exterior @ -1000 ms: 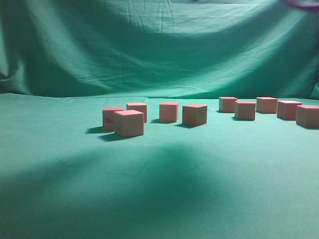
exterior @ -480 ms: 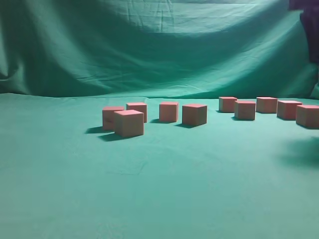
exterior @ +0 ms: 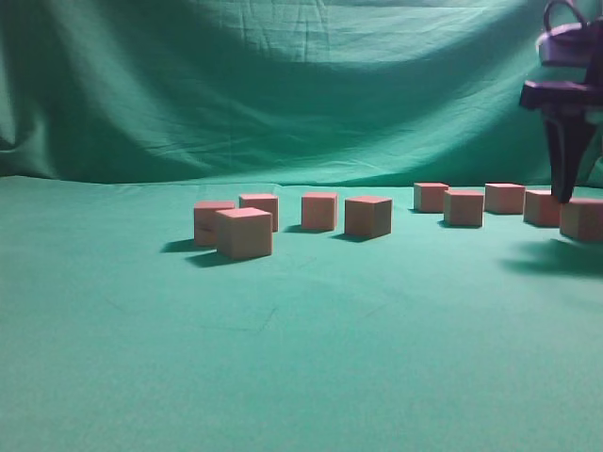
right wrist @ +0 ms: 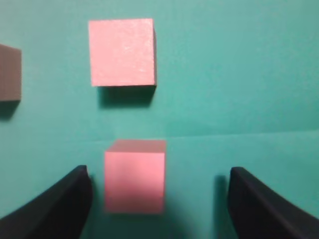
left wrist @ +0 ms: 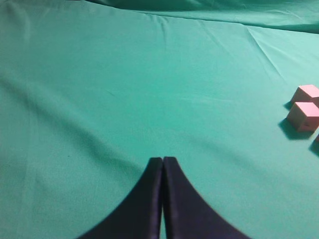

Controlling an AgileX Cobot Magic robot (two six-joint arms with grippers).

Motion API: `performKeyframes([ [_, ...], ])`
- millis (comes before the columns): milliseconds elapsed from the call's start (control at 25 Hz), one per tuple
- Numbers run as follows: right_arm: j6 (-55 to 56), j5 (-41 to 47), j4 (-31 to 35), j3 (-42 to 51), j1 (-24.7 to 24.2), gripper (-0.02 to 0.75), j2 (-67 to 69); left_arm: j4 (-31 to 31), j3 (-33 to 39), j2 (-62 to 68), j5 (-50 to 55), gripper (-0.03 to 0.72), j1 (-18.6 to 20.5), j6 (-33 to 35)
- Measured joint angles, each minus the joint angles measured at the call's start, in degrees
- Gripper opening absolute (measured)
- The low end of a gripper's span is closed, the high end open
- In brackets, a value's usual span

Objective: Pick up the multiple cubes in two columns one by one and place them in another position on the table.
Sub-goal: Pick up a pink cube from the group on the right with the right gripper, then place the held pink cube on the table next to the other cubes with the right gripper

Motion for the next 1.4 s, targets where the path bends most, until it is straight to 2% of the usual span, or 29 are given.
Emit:
performKeyframes([
  [200,0.0,-2.3,0.08,0.0,0.0,0.54,2.97,0.0,0.0,0.0,0.0,0.0,0.0,0.0],
  [400,-1.78,-3.29,0.49,0.0,0.0,0.261,3.32,0.0,0.0,0.0,0.0,0.0,0.0,0.0],
  [640,-7.72,-0.25,4.05,0.0,1.34,0.26,0.57,0.0,0.0,0.0,0.0,0.0,0.0,0.0],
  [760,-12.89,2.59,6.74,0.0,5.56,0.26,-4.22,0.0,0.0,0.0,0.0,0.0,0.0,0.0],
  [920,-17.53,6.64,7.72,-0.13,14.85,0.26,-8.21,0.0,0.0,0.0,0.0,0.0,0.0,0.0],
  [1080,-19.97,13.12,7.64,-3.93,24.66,0.26,-7.31,0.0,0.0,0.0,0.0,0.0,0.0,0.0],
  [1200,-21.45,15.11,6.51,-8.19,30.24,0.26,-4.96,0.0,0.0,0.0,0.0,0.0,0.0,0.0],
  [1400,-25.98,16.37,4.84,-13.85,35.01,0.26,1.24,0.0,0.0,0.0,0.0,0.0,0.0,0.0],
])
